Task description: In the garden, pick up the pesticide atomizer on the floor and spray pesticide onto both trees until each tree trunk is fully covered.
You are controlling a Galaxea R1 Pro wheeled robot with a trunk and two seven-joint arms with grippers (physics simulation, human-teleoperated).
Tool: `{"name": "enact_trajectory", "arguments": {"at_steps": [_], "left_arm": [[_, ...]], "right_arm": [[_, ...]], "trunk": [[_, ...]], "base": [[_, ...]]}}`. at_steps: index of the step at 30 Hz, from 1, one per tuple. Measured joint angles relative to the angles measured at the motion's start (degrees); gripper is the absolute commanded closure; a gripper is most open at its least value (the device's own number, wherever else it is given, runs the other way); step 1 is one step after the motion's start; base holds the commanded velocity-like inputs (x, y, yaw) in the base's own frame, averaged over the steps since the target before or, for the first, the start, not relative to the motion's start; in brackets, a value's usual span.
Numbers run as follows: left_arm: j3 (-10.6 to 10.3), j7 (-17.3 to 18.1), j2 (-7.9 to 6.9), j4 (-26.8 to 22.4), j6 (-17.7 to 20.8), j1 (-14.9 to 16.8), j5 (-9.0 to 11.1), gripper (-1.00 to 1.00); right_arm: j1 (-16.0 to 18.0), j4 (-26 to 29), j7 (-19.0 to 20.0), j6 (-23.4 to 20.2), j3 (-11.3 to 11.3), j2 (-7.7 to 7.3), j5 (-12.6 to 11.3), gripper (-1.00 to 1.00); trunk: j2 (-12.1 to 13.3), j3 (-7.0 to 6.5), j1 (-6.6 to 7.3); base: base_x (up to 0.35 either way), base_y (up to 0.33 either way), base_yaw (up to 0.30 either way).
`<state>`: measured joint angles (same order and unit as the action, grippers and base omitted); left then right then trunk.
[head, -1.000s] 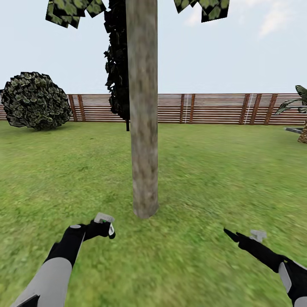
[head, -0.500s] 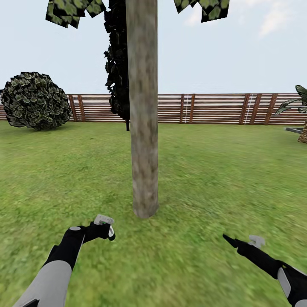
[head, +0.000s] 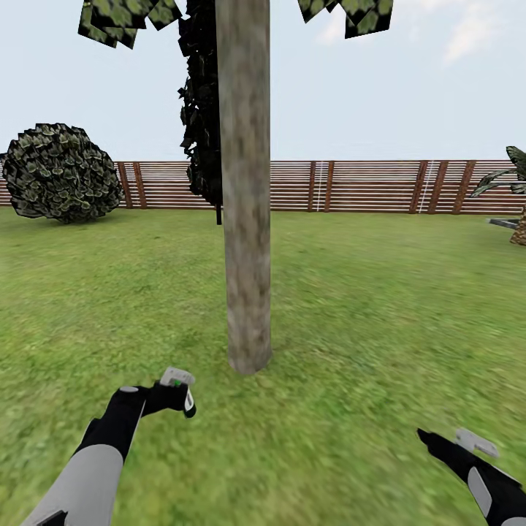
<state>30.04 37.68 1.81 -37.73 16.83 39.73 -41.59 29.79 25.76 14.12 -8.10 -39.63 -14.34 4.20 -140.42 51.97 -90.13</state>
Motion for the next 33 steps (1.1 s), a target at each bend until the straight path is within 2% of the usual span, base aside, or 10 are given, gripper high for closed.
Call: {"name": "enact_trajectory", "arguments": {"at_steps": [5, 9, 16, 19, 20, 22, 23, 25, 27, 33], "left_arm": [[-0.1, 0.0, -0.05, -2.0, 2.8, 0.1, 0.0, 1.00], [-0.1, 0.0, -0.06, -5.3, 7.6, 0.1, 0.0, 1.00], [-1.3, 0.0, 0.02, -7.2, 10.0, 0.5, -0.6, 1.00], [-3.9, -0.1, 0.10, -7.4, 16.1, 2.7, -1.9, 1.00], [-4.4, -0.1, 0.13, -7.4, 17.1, 3.1, -2.1, 1.00], [-6.9, -0.1, 0.68, -7.4, 19.8, 4.4, -2.1, 1.00], [-9.2, -0.1, 1.34, -7.4, 21.5, 6.2, -2.1, 1.00], [-10.0, -0.1, 1.61, -7.3, 22.7, 7.6, -2.4, 1.00], [-10.9, -0.1, 1.95, -7.2, 26.4, 10.0, -2.4, 1.00], [-11.5, 0.1, 2.05, -7.2, 32.2, 13.7, -2.6, 1.00]], "right_arm": [[0.0, 0.0, -0.2, 0.1, 0.0, 0.01, -0.1, -1.00], [0.0, -0.1, -0.2, 0.1, 0.0, 0.08, 0.0, -1.00], [0.0, -0.1, -0.2, 0.1, 0.2, 0.15, 0.2, -1.00], [0.0, -0.1, 0.0, 0.1, 0.2, 0.18, 0.3, -1.00], [0.0, -0.1, 0.0, 0.1, 0.2, 0.19, 0.3, -1.00], [0.0, -0.1, 0.1, 0.1, 0.2, 0.17, 0.2, -1.00], [0.0, -0.1, 0.1, 0.1, 0.2, 0.16, 0.2, -1.00], [0.0, -0.1, 0.1, 0.1, 0.2, 0.15, 0.2, -1.00], [0.0, -0.1, 0.2, 0.1, 0.2, 0.15, 0.2, -1.00], [0.0, -0.1, 0.2, 0.1, 0.2, 0.15, 0.2, -1.00]], "trunk": [[0.0, 0.00, 0.00], [0.0, 0.00, 0.00], [0.0, 0.00, 0.00], [0.0, -0.01, 0.00], [0.0, 0.00, 0.00], [0.0, -0.01, 0.00], [0.0, -0.01, 0.00], [0.0, -0.01, 0.00], [0.0, -0.01, 0.01], [0.0, 0.00, 0.00]], "base": [[0.000, 0.000, 0.000], [0.000, 0.000, 0.000], [0.000, 0.000, 0.000], [0.000, 0.000, 0.000], [0.000, 0.000, 0.000], [0.000, 0.000, -0.050], [0.000, 0.000, -0.091], [0.000, 0.000, -0.134], [0.000, 0.000, -0.227], [0.000, 0.000, -0.264]]}}
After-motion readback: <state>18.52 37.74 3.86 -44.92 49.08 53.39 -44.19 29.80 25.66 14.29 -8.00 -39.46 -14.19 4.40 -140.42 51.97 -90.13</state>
